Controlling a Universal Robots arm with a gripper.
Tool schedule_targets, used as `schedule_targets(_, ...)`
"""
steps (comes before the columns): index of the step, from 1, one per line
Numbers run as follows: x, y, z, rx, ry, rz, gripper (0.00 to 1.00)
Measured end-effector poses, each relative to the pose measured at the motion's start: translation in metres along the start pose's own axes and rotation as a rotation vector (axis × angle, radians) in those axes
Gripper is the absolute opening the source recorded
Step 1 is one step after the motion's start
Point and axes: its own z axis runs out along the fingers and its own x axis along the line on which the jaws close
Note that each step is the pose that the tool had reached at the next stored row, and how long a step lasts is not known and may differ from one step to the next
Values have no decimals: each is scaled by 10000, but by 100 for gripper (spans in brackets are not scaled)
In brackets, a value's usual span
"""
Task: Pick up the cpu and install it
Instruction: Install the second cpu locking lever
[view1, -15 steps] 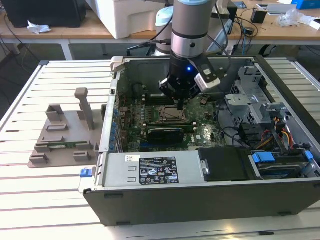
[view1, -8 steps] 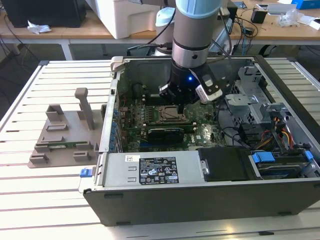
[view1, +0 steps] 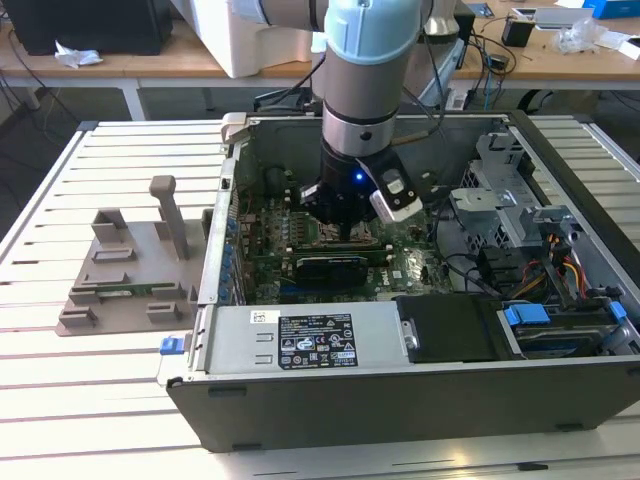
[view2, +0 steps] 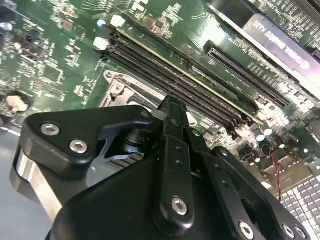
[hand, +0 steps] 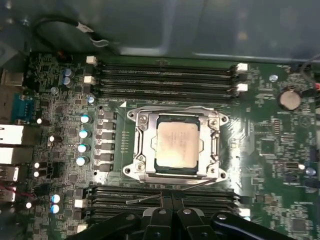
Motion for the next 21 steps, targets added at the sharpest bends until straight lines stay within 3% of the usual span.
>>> schedule_targets(4,113,-3,57,-23,1,-9,11)
schedule_targets(9,303,-3,120,-167,2,-71,11)
schedule_targets(12,373,-6,163,-238,11,-164,11)
schedule_targets(18,412,-5,205,-413,30,-345,11)
schedule_targets(21,411,12,220,-452,31,-381,11)
